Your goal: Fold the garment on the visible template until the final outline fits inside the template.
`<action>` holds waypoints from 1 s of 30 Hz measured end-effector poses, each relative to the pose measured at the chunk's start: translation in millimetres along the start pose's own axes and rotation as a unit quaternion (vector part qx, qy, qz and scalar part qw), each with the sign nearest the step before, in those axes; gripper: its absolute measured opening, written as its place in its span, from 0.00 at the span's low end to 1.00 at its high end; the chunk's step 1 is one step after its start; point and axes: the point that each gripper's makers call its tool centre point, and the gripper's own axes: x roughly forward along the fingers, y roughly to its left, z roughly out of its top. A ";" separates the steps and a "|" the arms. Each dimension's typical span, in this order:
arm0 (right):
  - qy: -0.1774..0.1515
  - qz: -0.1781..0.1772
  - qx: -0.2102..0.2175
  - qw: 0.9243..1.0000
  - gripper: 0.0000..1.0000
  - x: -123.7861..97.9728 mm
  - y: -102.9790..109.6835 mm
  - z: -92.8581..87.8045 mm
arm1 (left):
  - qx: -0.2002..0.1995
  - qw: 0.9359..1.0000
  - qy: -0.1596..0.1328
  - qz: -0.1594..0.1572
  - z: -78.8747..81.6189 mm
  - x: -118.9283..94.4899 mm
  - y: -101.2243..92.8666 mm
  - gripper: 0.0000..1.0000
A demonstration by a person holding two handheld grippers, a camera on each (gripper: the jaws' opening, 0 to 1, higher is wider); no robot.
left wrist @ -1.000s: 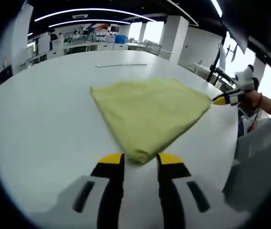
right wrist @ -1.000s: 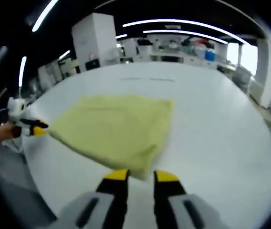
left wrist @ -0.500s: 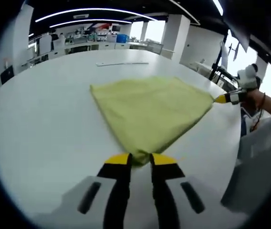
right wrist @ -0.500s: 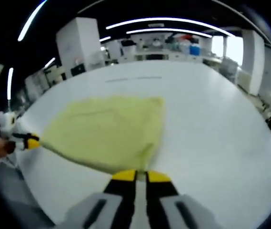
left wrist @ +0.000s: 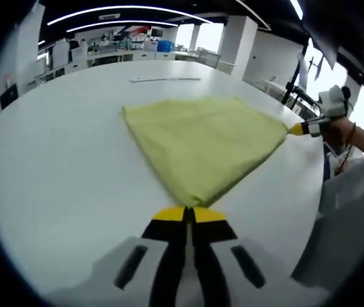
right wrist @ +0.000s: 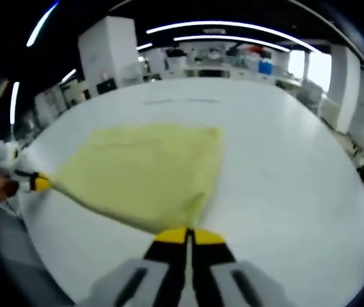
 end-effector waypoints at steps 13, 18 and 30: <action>0.011 0.039 -0.107 0.993 0.00 -4.6 -13.3 4.6 | 0.014 1.000 0.003 0.009 0.5 -3.9 7.3 0.00; 0.011 0.047 -0.086 0.995 0.00 -2.1 -11.6 -2.3 | 0.009 1.000 0.003 0.007 -0.8 -3.8 5.2 0.00; -0.003 0.058 0.016 0.998 0.01 6.8 -7.8 -10.2 | 0.003 1.000 0.004 0.006 -0.1 -4.5 0.9 0.00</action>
